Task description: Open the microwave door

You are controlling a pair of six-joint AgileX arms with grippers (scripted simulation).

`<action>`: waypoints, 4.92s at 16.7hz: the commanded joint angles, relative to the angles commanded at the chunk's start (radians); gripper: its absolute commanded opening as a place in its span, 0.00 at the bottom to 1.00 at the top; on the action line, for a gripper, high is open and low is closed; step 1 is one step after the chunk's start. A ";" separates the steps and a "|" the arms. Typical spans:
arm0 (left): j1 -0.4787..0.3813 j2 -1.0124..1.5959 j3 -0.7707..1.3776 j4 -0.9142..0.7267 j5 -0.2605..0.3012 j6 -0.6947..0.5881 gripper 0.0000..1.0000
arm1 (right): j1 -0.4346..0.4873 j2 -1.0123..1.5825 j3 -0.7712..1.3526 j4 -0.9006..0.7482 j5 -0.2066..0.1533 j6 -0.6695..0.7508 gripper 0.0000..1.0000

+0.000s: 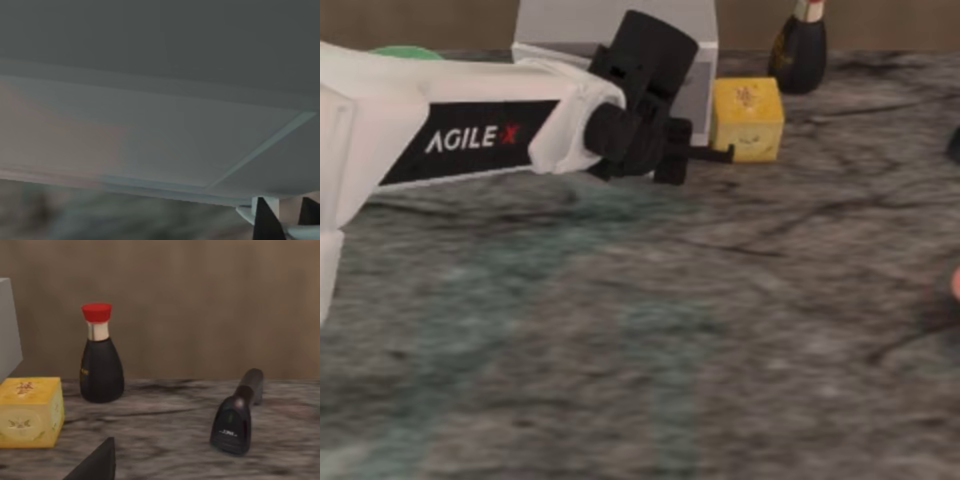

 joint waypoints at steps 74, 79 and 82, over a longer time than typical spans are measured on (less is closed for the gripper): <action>0.027 -0.090 -0.142 0.074 0.124 0.135 0.00 | 0.000 0.000 0.000 0.000 0.000 0.000 1.00; 0.046 -0.117 -0.177 0.091 0.152 0.178 0.00 | 0.000 0.000 0.000 0.000 0.000 0.000 1.00; 0.054 -0.125 -0.195 0.096 0.165 0.199 0.00 | 0.000 0.000 0.000 0.000 0.000 0.000 1.00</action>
